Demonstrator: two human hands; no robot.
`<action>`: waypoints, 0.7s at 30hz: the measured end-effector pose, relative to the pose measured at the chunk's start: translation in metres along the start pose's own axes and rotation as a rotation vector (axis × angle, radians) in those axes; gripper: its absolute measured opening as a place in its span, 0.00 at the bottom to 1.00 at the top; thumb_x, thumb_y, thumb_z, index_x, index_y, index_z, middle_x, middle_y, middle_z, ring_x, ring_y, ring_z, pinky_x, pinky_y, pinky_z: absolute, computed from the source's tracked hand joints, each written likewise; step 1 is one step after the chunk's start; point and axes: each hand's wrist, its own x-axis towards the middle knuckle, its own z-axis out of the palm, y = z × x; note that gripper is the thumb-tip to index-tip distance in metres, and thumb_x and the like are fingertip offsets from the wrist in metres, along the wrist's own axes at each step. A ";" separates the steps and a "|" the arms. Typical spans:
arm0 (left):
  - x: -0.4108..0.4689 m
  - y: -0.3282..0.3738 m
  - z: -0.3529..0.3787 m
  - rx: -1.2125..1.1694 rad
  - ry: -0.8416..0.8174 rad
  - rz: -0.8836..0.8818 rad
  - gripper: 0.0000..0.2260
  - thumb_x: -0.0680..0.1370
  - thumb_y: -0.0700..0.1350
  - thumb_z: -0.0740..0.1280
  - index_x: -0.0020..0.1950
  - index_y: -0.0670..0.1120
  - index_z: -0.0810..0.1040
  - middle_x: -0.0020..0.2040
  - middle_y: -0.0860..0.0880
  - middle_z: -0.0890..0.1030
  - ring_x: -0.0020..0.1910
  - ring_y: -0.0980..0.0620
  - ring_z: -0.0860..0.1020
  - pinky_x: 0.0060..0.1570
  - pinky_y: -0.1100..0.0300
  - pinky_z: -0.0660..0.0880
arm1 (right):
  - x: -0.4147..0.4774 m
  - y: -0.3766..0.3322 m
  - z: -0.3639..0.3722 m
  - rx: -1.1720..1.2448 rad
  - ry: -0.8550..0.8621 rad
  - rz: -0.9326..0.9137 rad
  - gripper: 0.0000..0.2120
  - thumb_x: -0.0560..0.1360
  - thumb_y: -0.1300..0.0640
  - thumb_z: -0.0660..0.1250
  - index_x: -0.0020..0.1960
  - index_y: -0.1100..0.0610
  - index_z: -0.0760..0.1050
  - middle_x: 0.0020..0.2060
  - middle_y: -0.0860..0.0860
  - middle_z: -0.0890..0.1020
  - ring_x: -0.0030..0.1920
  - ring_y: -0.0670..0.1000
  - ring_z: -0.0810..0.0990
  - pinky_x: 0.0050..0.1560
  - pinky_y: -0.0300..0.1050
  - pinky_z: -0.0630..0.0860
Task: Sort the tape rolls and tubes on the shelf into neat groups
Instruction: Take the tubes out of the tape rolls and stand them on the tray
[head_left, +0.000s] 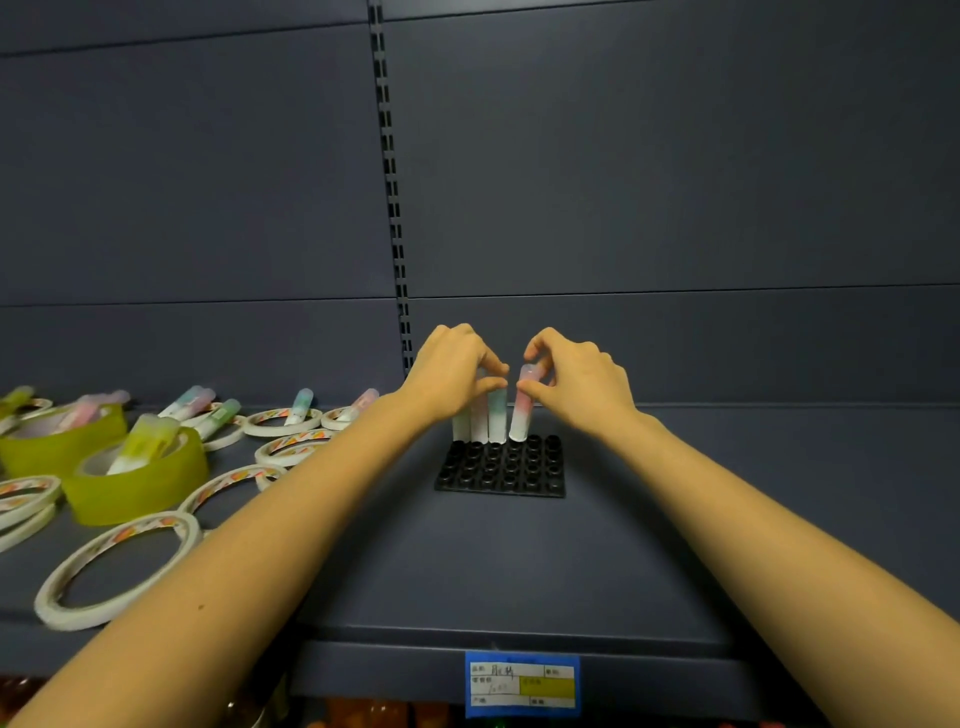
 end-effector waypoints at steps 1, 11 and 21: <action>-0.001 -0.002 0.002 0.053 -0.008 0.011 0.12 0.77 0.50 0.66 0.59 0.50 0.80 0.54 0.49 0.82 0.56 0.50 0.73 0.55 0.59 0.64 | 0.001 0.001 0.002 -0.003 -0.003 -0.002 0.13 0.75 0.48 0.66 0.57 0.50 0.70 0.48 0.47 0.82 0.49 0.54 0.79 0.48 0.48 0.75; -0.001 -0.007 0.001 0.047 -0.169 -0.022 0.20 0.76 0.40 0.59 0.67 0.51 0.73 0.61 0.46 0.78 0.65 0.51 0.67 0.62 0.58 0.58 | 0.015 -0.004 0.005 -0.093 -0.087 -0.088 0.10 0.75 0.48 0.65 0.55 0.48 0.76 0.52 0.47 0.81 0.53 0.54 0.78 0.44 0.44 0.69; -0.039 -0.040 -0.045 -0.098 -0.005 -0.198 0.15 0.76 0.37 0.58 0.59 0.43 0.78 0.62 0.45 0.78 0.62 0.46 0.71 0.61 0.49 0.69 | 0.026 -0.038 -0.019 -0.427 -0.097 -0.231 0.16 0.78 0.46 0.58 0.56 0.54 0.78 0.57 0.52 0.75 0.54 0.58 0.77 0.44 0.47 0.67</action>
